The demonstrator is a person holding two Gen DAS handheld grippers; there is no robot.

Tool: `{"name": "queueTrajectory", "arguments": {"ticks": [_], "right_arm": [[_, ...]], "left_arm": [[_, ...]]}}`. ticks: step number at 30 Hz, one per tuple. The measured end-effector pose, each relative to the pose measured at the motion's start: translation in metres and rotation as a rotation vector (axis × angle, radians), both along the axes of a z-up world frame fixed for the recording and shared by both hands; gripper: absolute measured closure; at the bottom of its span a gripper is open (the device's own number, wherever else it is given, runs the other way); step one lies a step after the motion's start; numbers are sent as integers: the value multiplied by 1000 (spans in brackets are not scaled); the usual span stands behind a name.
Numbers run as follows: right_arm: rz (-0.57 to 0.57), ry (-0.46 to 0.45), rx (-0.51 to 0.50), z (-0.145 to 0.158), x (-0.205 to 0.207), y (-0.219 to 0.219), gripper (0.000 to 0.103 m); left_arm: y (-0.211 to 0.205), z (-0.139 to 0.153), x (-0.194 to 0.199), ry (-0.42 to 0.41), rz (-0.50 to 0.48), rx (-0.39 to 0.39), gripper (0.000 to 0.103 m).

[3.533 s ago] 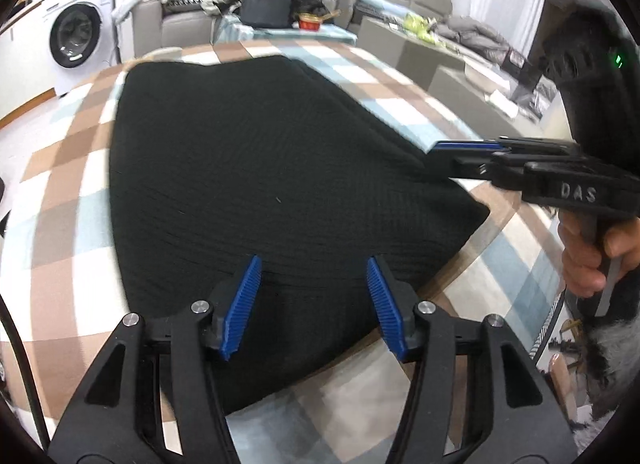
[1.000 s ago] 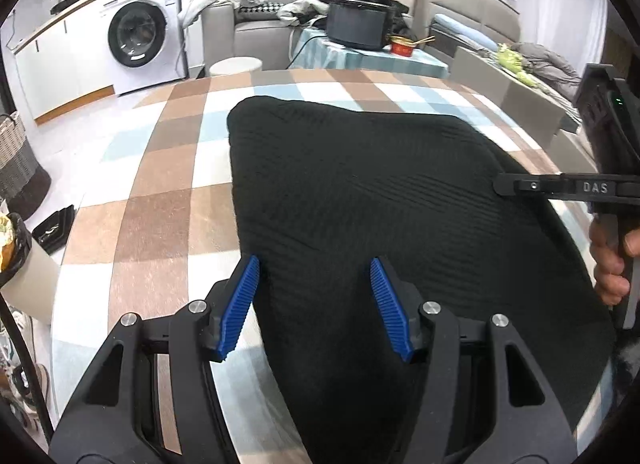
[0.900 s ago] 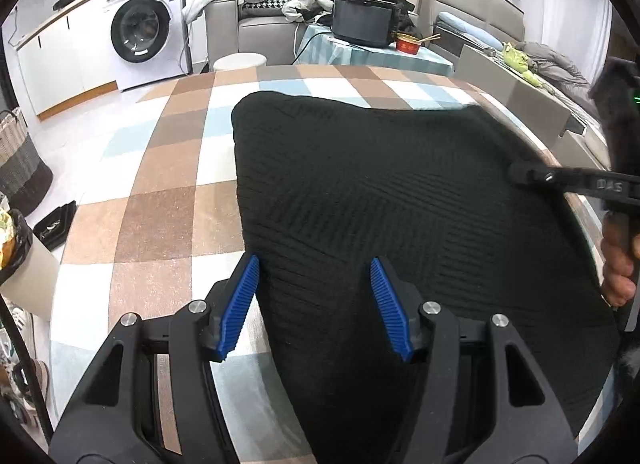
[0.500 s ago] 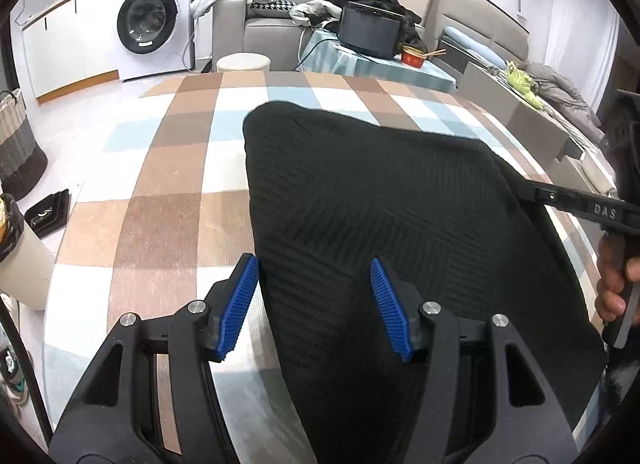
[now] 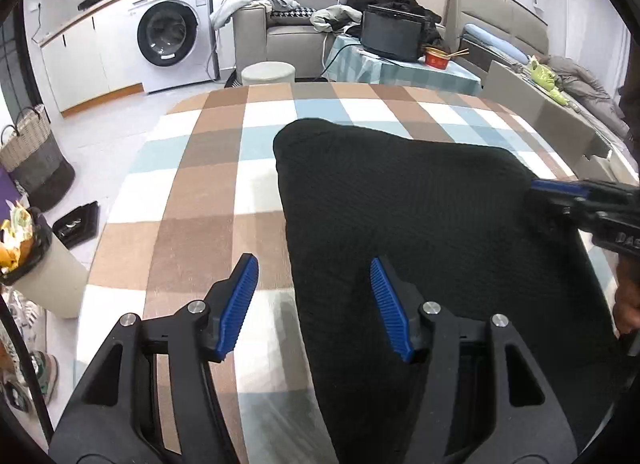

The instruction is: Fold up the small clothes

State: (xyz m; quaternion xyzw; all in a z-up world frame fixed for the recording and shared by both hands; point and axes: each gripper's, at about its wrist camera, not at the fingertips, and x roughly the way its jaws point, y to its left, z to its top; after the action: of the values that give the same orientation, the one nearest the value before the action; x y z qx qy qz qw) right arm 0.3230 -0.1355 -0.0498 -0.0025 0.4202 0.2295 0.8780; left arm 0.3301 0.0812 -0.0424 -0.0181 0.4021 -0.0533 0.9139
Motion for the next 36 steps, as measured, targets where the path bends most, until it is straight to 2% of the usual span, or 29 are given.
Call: {"name": "queueTrajectory", "arguments": {"ticks": [5, 8, 12, 14, 15, 17, 19, 20, 21, 24, 27, 32, 34, 36], "right_arm": [[47, 41, -38, -16, 9, 15, 76], [53, 45, -53, -18, 9, 14, 76], [15, 15, -150, -19, 4, 1, 78], [2, 40, -112, -19, 1, -10, 77], [-14, 36, -127, -17, -3, -14, 72], [-47, 20, -207, -15, -14, -19, 69], [-64, 52, -148, -12, -28, -35, 66], [-72, 74, -96, -10, -36, -44, 57], [-86, 96, -55, -10, -46, -53, 52], [-88, 152, 28, -12, -76, -67, 52], [-79, 205, 97, -19, -101, -72, 47], [-81, 225, 119, -29, -127, -70, 46], [-55, 203, 100, -32, -138, -65, 47], [-41, 180, 78, -35, -145, -59, 57]], "left_arm": [[-7, 8, -8, -61, -59, -24, 47], [-18, 3, 1, -45, -139, -71, 47], [-23, -11, 10, 23, -138, -16, 49], [-22, -9, 6, 27, -135, -9, 49], [-22, -7, -1, 28, -126, -5, 49], [-18, -4, -15, 26, -99, 15, 49], [-11, -3, -29, 38, -77, 3, 49], [-7, -3, -37, 45, -65, -13, 49], [-2, -3, -51, 52, -49, -45, 49], [4, -4, -83, 66, -36, -89, 49], [6, -10, -110, 87, -31, -128, 49], [3, -17, -142, 117, -30, -164, 48], [-1, -16, -150, 118, -40, -163, 48], [-6, -16, -157, 115, -60, -162, 50]]}}
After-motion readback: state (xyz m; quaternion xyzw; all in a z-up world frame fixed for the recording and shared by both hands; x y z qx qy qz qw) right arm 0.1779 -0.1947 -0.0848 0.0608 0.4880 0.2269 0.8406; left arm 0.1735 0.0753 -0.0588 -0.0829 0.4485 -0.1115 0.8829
